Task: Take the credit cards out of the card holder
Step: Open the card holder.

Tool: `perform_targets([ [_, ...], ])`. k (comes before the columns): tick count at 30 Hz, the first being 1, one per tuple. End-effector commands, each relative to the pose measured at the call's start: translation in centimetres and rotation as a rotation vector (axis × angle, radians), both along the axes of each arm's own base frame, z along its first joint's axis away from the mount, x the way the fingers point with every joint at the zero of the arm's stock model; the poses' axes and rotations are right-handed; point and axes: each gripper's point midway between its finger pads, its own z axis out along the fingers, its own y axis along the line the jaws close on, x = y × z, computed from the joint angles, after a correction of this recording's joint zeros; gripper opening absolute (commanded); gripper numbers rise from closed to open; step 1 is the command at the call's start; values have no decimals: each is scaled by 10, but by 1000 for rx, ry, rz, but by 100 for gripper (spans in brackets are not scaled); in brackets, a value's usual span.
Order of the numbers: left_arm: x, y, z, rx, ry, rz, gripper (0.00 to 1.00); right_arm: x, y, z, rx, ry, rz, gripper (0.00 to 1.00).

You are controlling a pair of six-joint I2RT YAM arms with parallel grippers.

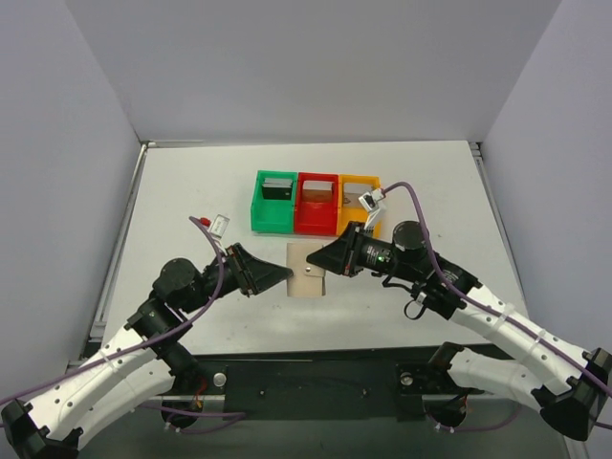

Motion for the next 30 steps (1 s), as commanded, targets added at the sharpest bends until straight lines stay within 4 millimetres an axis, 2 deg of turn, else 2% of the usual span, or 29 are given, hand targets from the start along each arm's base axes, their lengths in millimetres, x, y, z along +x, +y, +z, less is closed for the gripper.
perform_targets([
  [1,-14,-2,39,-125,-111,-62,46,-15,4,22,93,-44,71,0],
  [8,-21,0,47,-217,-141,-88,51,-27,4,32,139,-65,127,0],
  [14,-15,-7,39,-161,-129,-92,54,-38,4,41,178,-84,183,0],
  [22,-9,-8,32,-95,-125,-71,59,-44,-7,45,160,-113,168,0],
  [30,-13,-9,53,-150,-168,-97,61,-48,-6,44,152,-108,196,0],
])
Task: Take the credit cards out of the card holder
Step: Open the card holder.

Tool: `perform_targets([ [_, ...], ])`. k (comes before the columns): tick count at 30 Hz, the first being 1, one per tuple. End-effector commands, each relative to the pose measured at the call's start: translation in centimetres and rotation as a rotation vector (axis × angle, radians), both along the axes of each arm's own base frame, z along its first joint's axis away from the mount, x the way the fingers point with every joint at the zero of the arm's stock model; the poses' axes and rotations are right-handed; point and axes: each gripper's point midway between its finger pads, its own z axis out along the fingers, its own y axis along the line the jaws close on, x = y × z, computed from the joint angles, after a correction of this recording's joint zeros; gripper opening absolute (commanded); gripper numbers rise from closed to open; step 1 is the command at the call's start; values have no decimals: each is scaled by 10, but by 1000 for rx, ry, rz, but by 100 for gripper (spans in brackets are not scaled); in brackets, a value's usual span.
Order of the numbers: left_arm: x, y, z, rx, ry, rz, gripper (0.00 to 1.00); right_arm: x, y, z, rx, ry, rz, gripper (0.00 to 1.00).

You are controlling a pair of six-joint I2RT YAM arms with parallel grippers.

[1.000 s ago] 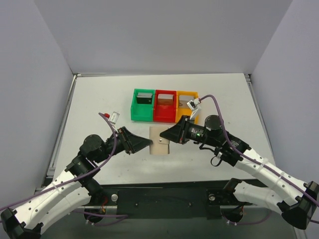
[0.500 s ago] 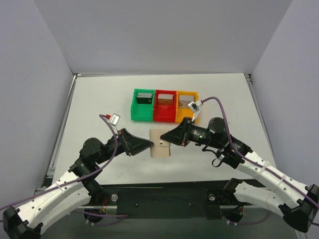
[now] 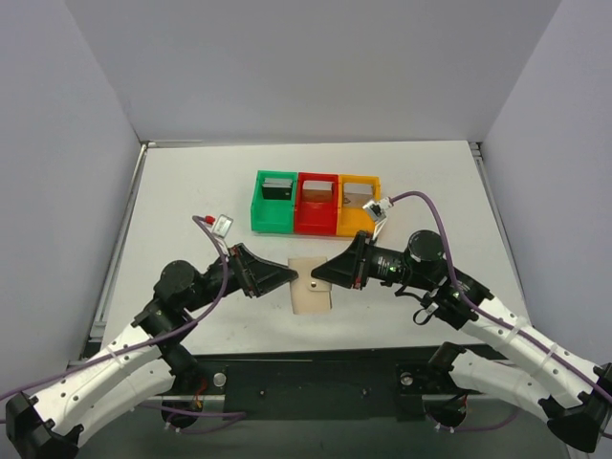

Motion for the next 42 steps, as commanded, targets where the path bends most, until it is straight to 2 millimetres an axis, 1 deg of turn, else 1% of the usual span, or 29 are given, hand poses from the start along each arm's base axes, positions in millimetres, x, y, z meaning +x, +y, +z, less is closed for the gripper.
perform_targets([
  [1,-6,-2,42,-76,-103,-36,61,-11,2,24,60,-61,57,0],
  [3,-10,-5,43,-86,-102,-68,60,-11,2,25,64,-64,58,0],
  [5,-12,-8,44,-98,-103,-91,57,-11,3,24,63,-62,60,0],
  [8,-14,-9,45,-114,-108,-108,49,-10,3,24,66,-63,58,0],
  [9,-14,-9,45,-115,-108,-110,44,-9,4,24,66,-61,58,0],
  [11,-17,-9,45,-117,-114,-122,41,-9,5,23,64,-57,60,0],
  [13,-19,-9,46,-119,-119,-136,41,-8,5,22,63,-56,55,0],
  [15,-22,-10,47,-119,-123,-151,43,-6,6,21,61,-58,52,0],
  [17,-22,-11,43,-112,-113,-158,46,-6,6,22,63,-62,51,0],
  [20,-25,-12,42,-116,-112,-169,46,-5,7,23,63,-62,49,0],
  [22,-25,-12,42,-120,-114,-167,41,-4,7,23,62,-64,46,0],
  [23,-25,-11,43,-122,-116,-165,33,-4,7,22,61,-62,46,0],
  [25,-25,-11,43,-122,-121,-166,22,-3,8,21,57,-61,43,0],
  [26,-26,-11,42,-120,-121,-169,18,-3,8,20,55,-60,45,0],
  [27,-25,-11,43,-120,-124,-167,11,-2,8,20,52,-59,42,0],
  [29,-26,-10,44,-121,-130,-166,4,-1,7,16,31,-49,34,0],
  [30,-25,-10,44,-119,-132,-158,0,2,6,15,23,-46,16,9],
  [31,-25,-9,45,-116,-130,-156,0,2,5,10,-8,-34,11,18],
  [32,-24,-9,45,-111,-132,-147,0,5,3,9,-21,-38,-5,33],
  [33,-22,-8,45,-102,-133,-129,0,5,0,5,-54,-32,-18,38],
  [34,-22,-7,48,-101,-138,-122,0,10,-3,5,-69,-34,-51,47],
  [35,-22,-6,47,-85,-142,-114,0,10,-9,-3,-113,-30,-71,49],
  [36,-21,-4,53,-83,-154,-104,0,17,-14,-3,-135,-36,-119,52],
  [37,-16,-3,47,-48,-144,-80,0,16,-23,-12,-186,-29,-140,53],
  [38,-16,-2,51,-39,-153,-68,0,22,-31,-10,-210,-38,-196,54],
  [39,-11,-1,46,-6,-148,-41,0,21,-37,-16,-254,-33,-209,55],
  [40,-9,0,49,6,-149,-26,0,27,-46,-13,-278,-55,-262,55],
  [41,-2,2,42,49,-136,12,0,23,-52,-21,-328,-45,-271,55],
  [42,2,4,37,92,-112,32,0,25,-60,-20,-369,-60,-306,55],
])
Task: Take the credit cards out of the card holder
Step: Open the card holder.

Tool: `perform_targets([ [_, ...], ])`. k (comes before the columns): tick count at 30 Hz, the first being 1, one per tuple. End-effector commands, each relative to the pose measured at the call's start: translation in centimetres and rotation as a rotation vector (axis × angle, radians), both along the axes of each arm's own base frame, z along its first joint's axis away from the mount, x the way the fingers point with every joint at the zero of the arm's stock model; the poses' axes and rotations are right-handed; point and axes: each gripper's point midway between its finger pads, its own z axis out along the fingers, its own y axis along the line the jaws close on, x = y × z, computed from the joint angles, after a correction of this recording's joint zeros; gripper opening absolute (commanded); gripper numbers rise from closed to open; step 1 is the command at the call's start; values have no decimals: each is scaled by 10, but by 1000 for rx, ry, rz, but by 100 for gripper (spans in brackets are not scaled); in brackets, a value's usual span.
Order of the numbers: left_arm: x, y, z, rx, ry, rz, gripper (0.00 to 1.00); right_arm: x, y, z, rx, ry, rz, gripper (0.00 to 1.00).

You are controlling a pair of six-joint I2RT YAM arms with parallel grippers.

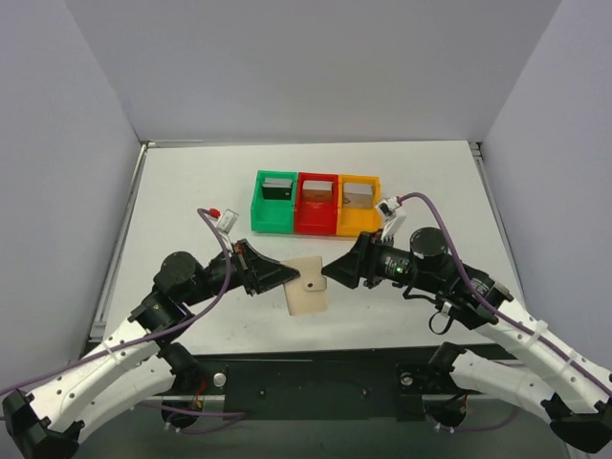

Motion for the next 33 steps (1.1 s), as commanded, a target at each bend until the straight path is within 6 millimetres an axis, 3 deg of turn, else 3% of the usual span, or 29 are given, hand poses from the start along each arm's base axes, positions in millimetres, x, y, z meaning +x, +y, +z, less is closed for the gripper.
perform_targets([
  [1,18,15,21,89,-74,146,0,14,-42,1,-186,-82,-190,55],
  [3,28,22,14,171,-64,211,0,12,-46,9,-227,-104,-205,54],
  [7,42,31,25,236,-103,294,0,12,-45,8,-331,-111,-234,51],
  [13,53,33,30,313,-111,368,0,12,-25,14,-429,-179,-248,49],
  [14,58,34,21,360,-98,393,0,10,-23,17,-447,-201,-251,49],
  [22,52,17,25,410,-106,415,0,16,1,27,-532,-265,-267,50],
  [33,53,13,25,411,-84,433,0,23,21,13,-604,-260,-253,50],
])
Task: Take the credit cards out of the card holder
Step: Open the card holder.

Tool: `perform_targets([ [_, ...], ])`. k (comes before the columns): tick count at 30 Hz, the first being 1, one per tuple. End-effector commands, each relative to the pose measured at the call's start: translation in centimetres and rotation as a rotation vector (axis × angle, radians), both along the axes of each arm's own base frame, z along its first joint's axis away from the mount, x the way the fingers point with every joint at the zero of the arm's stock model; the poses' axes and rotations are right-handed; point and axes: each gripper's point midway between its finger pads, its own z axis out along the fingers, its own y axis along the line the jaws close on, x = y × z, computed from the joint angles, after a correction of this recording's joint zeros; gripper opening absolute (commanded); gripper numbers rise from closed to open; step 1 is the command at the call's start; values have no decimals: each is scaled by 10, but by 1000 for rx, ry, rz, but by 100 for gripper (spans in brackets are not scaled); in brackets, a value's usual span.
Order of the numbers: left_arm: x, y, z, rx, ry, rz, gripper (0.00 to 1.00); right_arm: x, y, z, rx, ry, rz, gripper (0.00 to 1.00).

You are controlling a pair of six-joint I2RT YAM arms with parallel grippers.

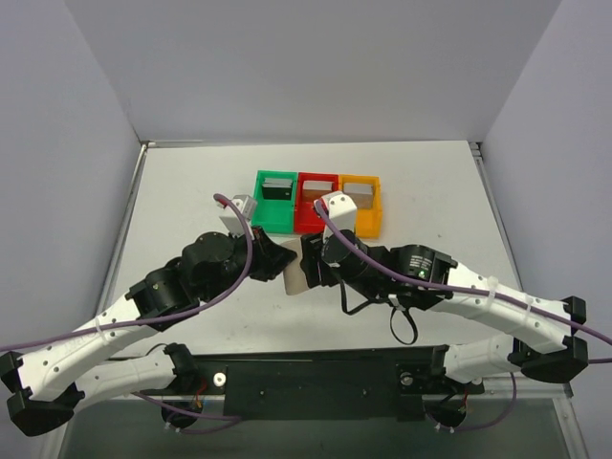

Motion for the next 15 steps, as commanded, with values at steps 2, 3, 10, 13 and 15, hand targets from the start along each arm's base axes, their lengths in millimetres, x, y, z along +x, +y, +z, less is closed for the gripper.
perform_targets([
  [2,4,2,38,-84,-53,36,0,5,2,7,-22,-25,-18,50],
  [3,4,2,38,-83,-52,38,0,6,3,4,-33,-19,-19,50],
  [10,4,3,37,-84,-44,48,0,8,11,2,-41,-9,-24,48],
  [13,3,4,38,-87,-45,46,0,9,13,-1,-54,-6,-27,46],
  [15,3,4,38,-87,-45,46,0,10,13,-3,-65,-4,-34,43],
])
